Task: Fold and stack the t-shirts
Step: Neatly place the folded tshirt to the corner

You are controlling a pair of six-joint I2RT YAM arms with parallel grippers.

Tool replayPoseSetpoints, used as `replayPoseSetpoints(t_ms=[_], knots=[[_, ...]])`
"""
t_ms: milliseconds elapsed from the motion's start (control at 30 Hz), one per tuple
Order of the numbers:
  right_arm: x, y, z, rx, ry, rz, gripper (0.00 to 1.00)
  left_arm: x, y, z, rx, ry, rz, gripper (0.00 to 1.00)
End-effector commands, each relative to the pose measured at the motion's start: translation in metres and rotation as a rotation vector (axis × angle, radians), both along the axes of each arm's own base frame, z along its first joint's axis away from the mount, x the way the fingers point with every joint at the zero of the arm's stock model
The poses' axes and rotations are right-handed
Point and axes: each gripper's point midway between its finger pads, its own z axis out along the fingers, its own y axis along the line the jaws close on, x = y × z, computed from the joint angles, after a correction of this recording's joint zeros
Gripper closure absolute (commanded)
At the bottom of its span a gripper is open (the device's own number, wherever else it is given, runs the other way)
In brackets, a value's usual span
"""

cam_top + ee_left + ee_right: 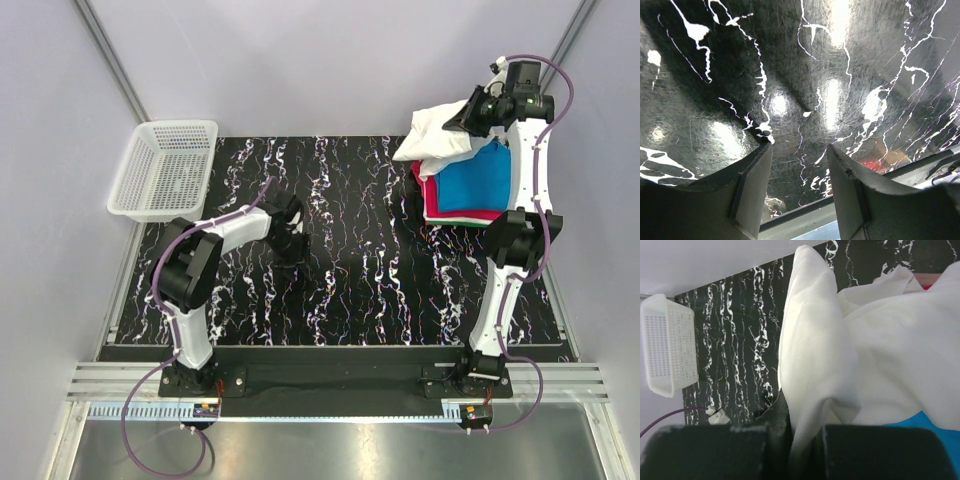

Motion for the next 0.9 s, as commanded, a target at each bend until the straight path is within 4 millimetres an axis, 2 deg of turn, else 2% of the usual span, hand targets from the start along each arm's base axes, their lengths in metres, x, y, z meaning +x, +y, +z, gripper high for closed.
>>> replayPoseSetpoints(t_ms=[0,233,333,433,467,567,600,633,667,700,733,767,800,867], knots=[[-0.001,0.017,0.074,0.065,-0.206,0.066,1.0,0.004,-0.004,-0.006,0.013,0.007,-0.014,0.46],[-0.006,0.033,0.096,0.153,-0.264,0.158,1.0,0.009,-0.01,-0.009,0.014,0.02,-0.024,0.46],[-0.003,0.037,0.088,0.189,-0.247,0.185,1.0,0.008,-0.011,-0.01,0.018,0.023,-0.032,0.46],[-0.007,0.032,0.084,0.164,-0.239,0.183,1.0,0.007,-0.01,-0.01,0.026,0.027,-0.034,0.46],[-0.009,0.026,0.087,0.149,-0.245,0.164,1.0,0.006,-0.01,-0.011,0.026,0.031,-0.034,0.46],[-0.015,-0.004,0.068,0.136,-0.179,0.099,1.0,0.006,-0.012,-0.011,0.026,0.035,-0.036,0.46],[-0.02,-0.016,0.05,0.134,-0.118,0.069,1.0,0.006,-0.013,-0.013,0.026,0.038,-0.039,0.46],[-0.024,-0.024,0.045,0.121,-0.105,0.053,1.0,0.007,-0.015,-0.012,0.024,0.036,-0.041,0.46],[-0.031,-0.032,0.049,0.085,-0.11,0.018,1.0,0.007,-0.015,-0.012,0.024,0.037,-0.043,0.46],[-0.035,-0.039,0.033,0.079,-0.064,-0.007,1.0,0.007,-0.017,-0.013,0.024,0.041,-0.046,0.46],[-0.039,-0.049,0.029,0.071,-0.049,-0.038,1.0,0.009,-0.019,-0.011,0.02,0.036,-0.048,0.46],[-0.045,-0.052,0.032,0.072,-0.048,-0.049,1.0,0.009,-0.019,-0.011,0.02,0.039,-0.049,0.46],[-0.05,-0.056,0.02,0.083,-0.01,-0.06,1.0,0.008,-0.02,-0.013,0.023,0.044,-0.054,0.46],[-0.058,-0.063,0.016,0.048,0.002,-0.095,1.0,0.008,-0.023,-0.013,0.02,0.047,-0.062,0.46]])
